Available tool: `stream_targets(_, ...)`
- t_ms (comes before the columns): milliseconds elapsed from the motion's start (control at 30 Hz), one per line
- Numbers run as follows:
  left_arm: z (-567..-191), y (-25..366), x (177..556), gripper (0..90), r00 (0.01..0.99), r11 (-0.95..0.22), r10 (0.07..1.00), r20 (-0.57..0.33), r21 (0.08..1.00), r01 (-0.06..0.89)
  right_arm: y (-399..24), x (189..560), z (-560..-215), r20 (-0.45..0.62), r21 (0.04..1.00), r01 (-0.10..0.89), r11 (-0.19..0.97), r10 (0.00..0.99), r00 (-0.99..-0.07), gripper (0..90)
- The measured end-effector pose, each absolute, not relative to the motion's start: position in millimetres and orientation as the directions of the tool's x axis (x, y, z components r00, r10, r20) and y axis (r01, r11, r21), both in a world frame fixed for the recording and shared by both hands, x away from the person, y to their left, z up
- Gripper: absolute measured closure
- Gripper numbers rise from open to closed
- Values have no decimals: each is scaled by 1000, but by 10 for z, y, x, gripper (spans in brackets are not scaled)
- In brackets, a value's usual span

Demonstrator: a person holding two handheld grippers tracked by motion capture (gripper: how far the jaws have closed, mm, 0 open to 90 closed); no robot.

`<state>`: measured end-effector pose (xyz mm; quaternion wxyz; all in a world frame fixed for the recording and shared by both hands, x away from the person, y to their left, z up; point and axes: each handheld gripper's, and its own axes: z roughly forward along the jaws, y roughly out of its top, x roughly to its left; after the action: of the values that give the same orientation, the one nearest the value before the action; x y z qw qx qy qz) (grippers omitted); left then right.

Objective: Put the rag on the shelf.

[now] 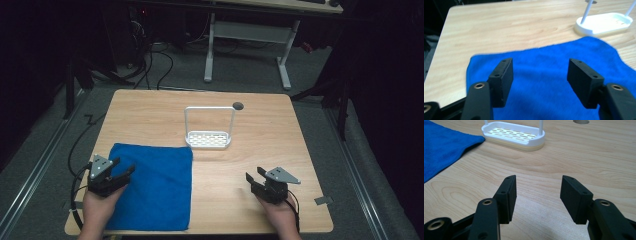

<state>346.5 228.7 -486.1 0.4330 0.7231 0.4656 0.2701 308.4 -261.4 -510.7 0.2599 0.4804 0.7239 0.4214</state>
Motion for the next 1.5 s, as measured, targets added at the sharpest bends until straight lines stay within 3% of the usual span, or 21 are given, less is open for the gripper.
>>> stream_targets(300, -4771, 2041, 3752, 393, 433, -189, 901, -22, 879, 439, -2590, 3089, -5095, 26, 858, 475, 196, 906, -421, 467)
stream_targets(467, -4805, 1998, 3941, 443, 435, -221, 900, 16, 878, 425, -2534, 3049, -5097, 0, 863, 452, 226, 895, -446, 490)
stream_targets(567, -4832, 2083, 4030, 476, 420, -186, 908, -12, 885, 427, -2450, 3036, -5102, -9, 863, 443, 243, 884, -468, 485)
stream_targets(900, -4980, 2488, 4220, 531, 321, -194, 947, 34, 855, 481, -2011, 3211, -5060, -23, 844, 443, 303, 845, -534, 495)
stream_targets(1100, -5154, 2824, 4390, 566, 261, -103, 964, -56, 824, 557, -1817, 3363, -5021, 13, 828, 474, 300, 835, -551, 495)
stream_targets(1500, -5303, 2850, 4518, 589, 214, -100, 976, -38, 795, 598, -1663, 3431, -4995, 3, 827, 461, 322, 818, -576, 497)
